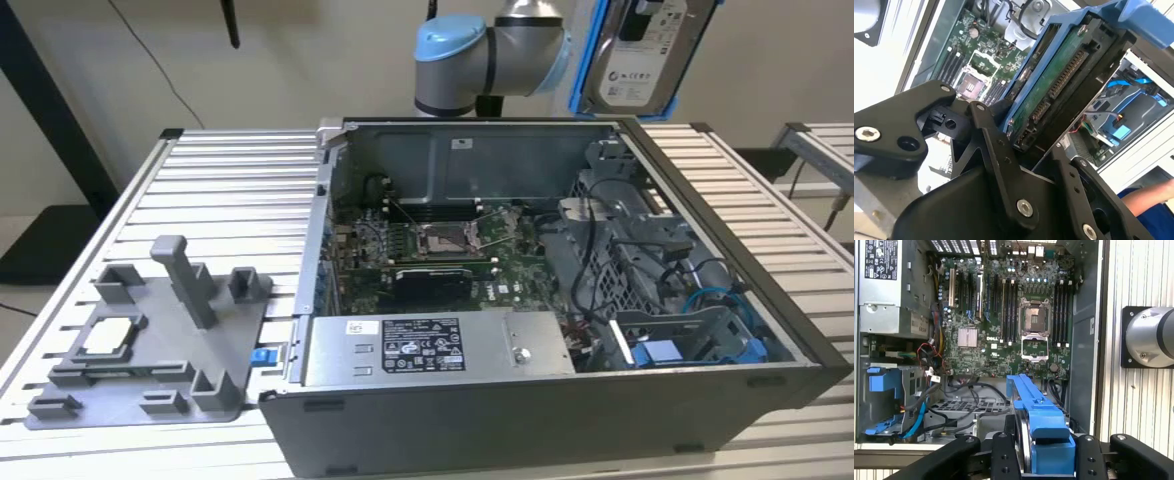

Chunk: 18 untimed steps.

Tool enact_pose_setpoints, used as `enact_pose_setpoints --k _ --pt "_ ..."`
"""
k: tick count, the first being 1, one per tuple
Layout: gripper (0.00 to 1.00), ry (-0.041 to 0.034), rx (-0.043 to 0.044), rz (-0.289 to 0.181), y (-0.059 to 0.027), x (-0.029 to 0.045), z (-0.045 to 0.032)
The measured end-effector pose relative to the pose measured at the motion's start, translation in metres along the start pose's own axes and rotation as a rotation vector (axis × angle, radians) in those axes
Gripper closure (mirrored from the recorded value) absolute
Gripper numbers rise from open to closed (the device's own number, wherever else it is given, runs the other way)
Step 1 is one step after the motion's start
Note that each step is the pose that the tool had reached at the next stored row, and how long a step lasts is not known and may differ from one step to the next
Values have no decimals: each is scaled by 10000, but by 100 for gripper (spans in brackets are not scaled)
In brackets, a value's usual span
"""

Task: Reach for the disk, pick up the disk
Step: 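Pick up the disk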

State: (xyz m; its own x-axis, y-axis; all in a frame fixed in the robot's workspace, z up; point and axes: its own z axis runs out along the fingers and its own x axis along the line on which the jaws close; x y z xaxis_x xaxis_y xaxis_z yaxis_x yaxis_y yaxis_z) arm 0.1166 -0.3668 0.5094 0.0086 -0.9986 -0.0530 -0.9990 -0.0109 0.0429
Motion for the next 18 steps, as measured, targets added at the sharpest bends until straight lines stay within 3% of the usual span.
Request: enact_pose_setpoints --k 11,14,18 --pt "100 -7 0 0 0 12 -1" --pt "100 -7 -3 0 1 57 -3" --pt "100 -7 -10 0 2 171 -9"
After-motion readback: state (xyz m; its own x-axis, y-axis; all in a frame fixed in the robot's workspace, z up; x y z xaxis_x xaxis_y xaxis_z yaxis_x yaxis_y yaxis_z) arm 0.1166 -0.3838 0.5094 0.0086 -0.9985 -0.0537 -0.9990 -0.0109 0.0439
